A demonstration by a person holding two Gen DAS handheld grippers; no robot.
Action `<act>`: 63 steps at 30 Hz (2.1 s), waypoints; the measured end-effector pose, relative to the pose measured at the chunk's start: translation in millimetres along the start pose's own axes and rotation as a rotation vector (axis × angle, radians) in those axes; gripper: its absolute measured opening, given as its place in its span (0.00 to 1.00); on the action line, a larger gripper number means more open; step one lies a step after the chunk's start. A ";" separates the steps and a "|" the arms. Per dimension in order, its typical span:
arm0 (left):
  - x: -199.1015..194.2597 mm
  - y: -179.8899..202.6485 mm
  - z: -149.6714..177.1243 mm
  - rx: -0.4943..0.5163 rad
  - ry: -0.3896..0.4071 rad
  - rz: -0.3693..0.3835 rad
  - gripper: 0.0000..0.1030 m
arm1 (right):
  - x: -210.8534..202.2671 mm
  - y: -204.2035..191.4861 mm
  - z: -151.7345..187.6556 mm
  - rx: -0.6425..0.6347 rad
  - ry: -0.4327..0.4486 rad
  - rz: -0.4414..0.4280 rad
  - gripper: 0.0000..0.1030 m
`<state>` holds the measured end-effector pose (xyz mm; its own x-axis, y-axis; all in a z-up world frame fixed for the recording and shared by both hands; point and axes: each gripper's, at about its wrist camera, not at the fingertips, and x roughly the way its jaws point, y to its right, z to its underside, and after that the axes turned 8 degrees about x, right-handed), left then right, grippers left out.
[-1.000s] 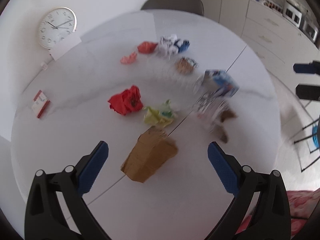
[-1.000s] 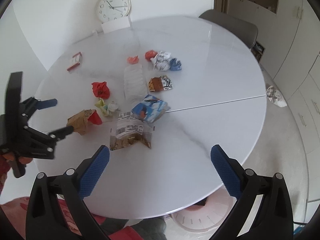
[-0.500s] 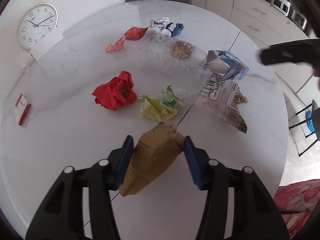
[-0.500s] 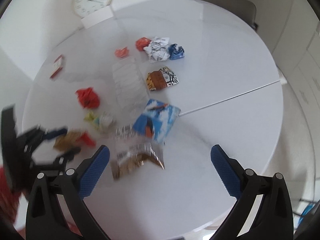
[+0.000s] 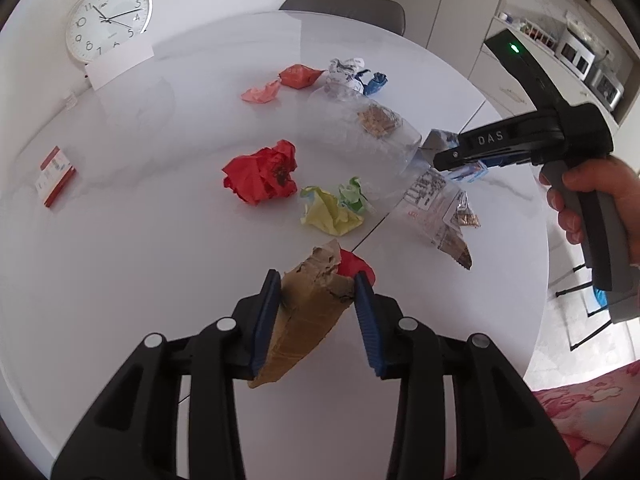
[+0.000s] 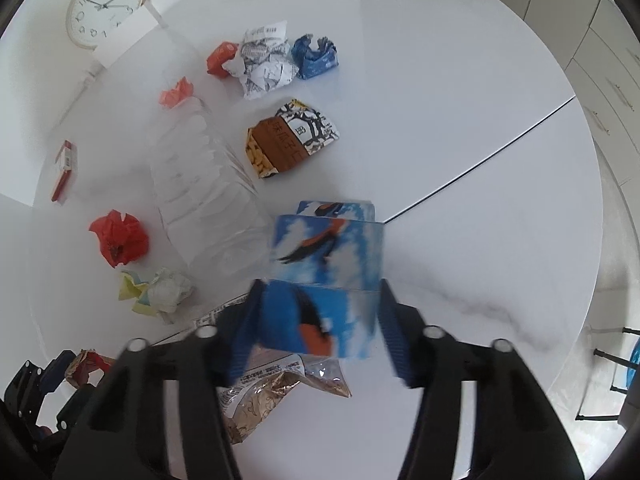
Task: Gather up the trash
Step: 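Drop the bird-print carton into the bin with the right gripper while the left drops the paper bag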
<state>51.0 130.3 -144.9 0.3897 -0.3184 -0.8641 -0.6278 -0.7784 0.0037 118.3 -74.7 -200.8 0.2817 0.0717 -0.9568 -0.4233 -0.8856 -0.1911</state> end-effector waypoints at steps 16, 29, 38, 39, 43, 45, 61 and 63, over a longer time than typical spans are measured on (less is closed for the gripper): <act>-55.6 52.3 -47.7 0.069 0.136 0.101 0.36 | -121.6 120.8 53.8 0.099 0.177 -0.037 0.49; -19.3 229.8 -72.1 0.141 0.040 0.276 0.36 | 94.7 288.8 151.7 0.070 -0.178 0.121 0.49; 31.3 317.3 -57.2 0.222 -0.032 0.244 0.36 | 188.9 327.5 165.1 0.068 -0.298 0.089 0.68; 35.9 323.5 -56.1 0.224 -0.038 0.242 0.36 | 188.4 328.5 164.0 0.065 -0.299 0.081 0.70; 55.8 347.5 -52.4 0.232 -0.061 0.241 0.36 | 156.8 343.9 165.0 0.053 -0.258 0.053 0.72; 64.9 357.4 -50.7 0.242 -0.074 0.235 0.36 | 118.3 353.6 162.1 0.050 -0.186 0.048 0.76; 233.0 405.0 -22.5 0.184 -0.326 0.171 0.47 | -10.6 403.2 180.7 0.143 0.003 0.140 0.88; 239.0 406.9 -22.6 0.187 -0.330 0.164 0.57 | -7.6 404.5 180.1 0.159 0.002 0.136 0.88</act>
<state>-96.0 -274.8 -338.5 0.0567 -0.2161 -0.9747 -0.7874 -0.6100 0.0894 -210.1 -350.9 -310.2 0.2142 -0.0450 -0.9758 -0.5880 -0.8036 -0.0920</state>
